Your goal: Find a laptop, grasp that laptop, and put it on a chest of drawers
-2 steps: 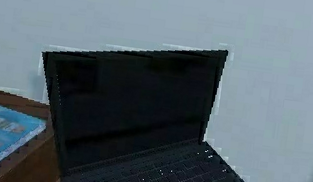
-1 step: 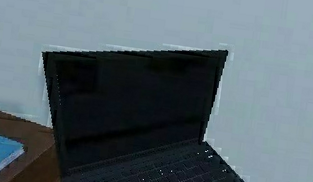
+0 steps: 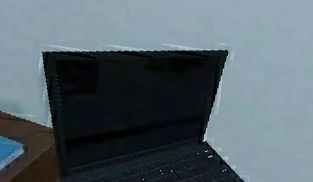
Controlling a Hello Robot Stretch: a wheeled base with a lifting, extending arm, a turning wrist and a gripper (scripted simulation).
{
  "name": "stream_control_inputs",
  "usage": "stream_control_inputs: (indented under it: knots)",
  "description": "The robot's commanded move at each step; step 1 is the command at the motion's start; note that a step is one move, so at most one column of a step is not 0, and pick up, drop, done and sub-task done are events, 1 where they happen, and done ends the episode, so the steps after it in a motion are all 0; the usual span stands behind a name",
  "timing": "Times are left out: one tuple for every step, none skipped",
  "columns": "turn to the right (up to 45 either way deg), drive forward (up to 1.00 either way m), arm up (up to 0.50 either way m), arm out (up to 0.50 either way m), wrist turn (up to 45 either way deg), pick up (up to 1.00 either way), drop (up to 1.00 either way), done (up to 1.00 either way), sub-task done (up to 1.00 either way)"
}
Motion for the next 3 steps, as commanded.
stream_control_inputs:
  knots:
    - [-45.0, 0.0, 0.0, 0.0, 0.0, 0.0, 0.0, 0.0, 0.0]
    - [-18.0, 0.0, 0.0, 0.0, 0.0, 0.0, 0.0, 0.0, 0.0]
    - [36.0, 0.0, 0.0, 0.0, 0.0, 0.0, 0.0, 0.0, 0.0]
